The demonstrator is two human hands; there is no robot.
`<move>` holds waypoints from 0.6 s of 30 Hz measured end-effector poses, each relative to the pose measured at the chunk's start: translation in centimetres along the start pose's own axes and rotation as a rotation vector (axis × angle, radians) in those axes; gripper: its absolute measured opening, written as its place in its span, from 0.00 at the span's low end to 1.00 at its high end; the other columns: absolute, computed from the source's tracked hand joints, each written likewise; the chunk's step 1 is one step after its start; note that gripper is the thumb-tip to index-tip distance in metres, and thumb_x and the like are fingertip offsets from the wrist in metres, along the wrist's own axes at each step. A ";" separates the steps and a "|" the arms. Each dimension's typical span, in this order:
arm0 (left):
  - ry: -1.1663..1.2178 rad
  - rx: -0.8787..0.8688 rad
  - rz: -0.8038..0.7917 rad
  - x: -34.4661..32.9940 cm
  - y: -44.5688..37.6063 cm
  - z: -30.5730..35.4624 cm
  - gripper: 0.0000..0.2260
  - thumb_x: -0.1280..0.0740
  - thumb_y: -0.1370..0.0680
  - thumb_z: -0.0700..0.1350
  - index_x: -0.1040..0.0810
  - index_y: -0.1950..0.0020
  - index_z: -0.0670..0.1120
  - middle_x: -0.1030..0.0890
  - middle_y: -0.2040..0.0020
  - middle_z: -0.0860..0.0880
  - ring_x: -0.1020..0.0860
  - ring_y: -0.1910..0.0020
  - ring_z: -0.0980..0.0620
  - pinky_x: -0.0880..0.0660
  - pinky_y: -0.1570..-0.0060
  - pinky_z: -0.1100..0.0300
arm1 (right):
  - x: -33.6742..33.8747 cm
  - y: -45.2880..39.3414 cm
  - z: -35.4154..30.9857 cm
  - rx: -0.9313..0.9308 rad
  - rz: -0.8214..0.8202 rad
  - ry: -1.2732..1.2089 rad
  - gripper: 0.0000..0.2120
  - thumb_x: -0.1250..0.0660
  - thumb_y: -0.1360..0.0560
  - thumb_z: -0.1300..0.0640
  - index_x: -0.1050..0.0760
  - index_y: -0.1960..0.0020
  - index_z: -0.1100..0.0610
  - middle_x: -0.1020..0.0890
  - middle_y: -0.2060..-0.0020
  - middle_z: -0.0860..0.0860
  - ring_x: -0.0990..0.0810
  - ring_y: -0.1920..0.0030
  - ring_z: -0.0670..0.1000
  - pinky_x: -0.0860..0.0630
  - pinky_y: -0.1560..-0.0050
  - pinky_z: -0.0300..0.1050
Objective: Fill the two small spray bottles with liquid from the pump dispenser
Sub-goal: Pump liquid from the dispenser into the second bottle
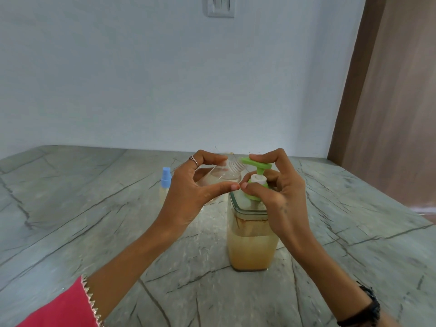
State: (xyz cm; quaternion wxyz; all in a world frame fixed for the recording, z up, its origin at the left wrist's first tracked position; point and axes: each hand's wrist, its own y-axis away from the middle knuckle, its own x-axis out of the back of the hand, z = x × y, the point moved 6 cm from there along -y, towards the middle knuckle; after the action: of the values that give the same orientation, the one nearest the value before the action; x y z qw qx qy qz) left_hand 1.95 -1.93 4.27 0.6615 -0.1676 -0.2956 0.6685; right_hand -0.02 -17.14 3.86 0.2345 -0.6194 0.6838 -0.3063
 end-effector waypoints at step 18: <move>0.021 0.013 -0.002 0.1 0.2 -0.2 0.20 0.25 0.41 0.49 0.23 0.51 0.52 0.19 0.51 0.57 0.20 0.49 0.59 0.22 0.47 0.61 | -0.1 0.5 0.1 0.068 -0.012 0.071 0.16 0.31 0.30 0.59 0.30 0.49 0.42 0.17 0.63 0.52 0.18 0.64 0.54 0.22 0.62 0.54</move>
State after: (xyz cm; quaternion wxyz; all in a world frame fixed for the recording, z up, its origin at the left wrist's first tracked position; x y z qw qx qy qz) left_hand 1.90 -1.84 4.02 0.6662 -0.1702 -0.2845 0.6680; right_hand -0.31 -17.08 3.47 0.2290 -0.6038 0.6771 -0.3527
